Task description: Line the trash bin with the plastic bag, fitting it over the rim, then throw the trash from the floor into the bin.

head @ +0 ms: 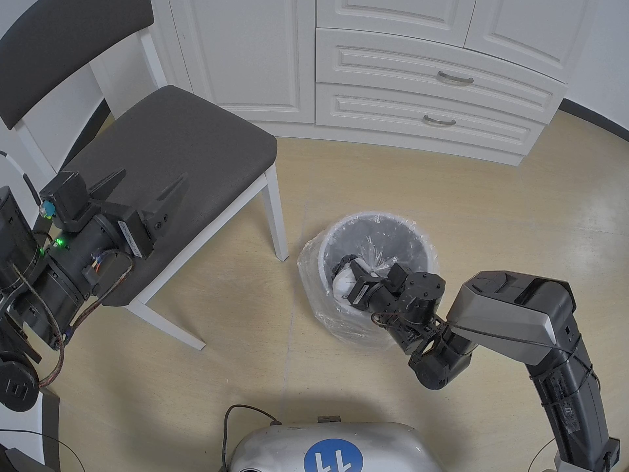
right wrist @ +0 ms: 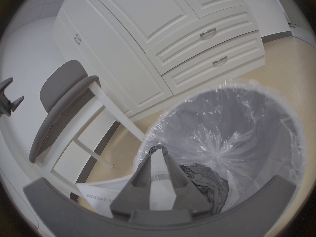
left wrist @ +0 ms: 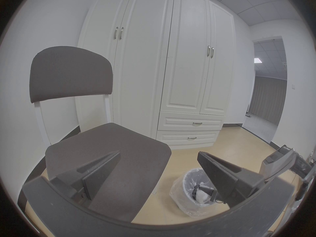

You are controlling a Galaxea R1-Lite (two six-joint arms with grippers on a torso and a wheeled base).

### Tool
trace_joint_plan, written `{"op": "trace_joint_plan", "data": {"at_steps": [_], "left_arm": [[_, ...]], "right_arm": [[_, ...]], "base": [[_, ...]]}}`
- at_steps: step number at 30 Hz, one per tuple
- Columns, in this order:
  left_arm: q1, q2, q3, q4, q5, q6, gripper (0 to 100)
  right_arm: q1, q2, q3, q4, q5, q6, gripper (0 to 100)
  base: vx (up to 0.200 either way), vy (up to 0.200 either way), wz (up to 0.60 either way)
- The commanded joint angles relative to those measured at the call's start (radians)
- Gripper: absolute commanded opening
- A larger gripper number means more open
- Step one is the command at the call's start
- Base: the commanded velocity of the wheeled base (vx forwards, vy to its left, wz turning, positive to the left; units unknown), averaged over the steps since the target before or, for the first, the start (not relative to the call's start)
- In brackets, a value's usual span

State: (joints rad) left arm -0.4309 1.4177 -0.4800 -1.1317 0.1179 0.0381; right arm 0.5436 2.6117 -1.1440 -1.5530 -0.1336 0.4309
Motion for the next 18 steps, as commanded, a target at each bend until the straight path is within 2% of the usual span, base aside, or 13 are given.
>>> {"op": "trace_joint_plan", "data": {"at_steps": [1, 3, 9, 18], "left_arm": [[0.000, 0.003, -0.002, 0.000, 0.000, 0.000, 100], [0.000, 0.003, 0.000, 0.000, 0.000, 0.000, 100], [0.000, 0.004, 0.000, 0.000, 0.000, 0.000, 100], [0.000, 0.003, 0.000, 0.000, 0.000, 0.000, 100]], "right_arm": [[-0.037, 0.001, -0.052, -0.018, -0.001, 0.000, 0], [-0.050, 0.008, -0.077, -0.018, -0.009, 0.002, 0], [-0.073, 0.071, -0.204, 0.065, -0.090, 0.000, 0], [-0.102, 0.123, -0.235, 0.110, -0.095, -0.017, 0]], "base": [[0.000, 0.000, 0.00], [0.000, 0.000, 0.00], [0.000, 0.000, 0.00], [0.000, 0.000, 0.00]]}}
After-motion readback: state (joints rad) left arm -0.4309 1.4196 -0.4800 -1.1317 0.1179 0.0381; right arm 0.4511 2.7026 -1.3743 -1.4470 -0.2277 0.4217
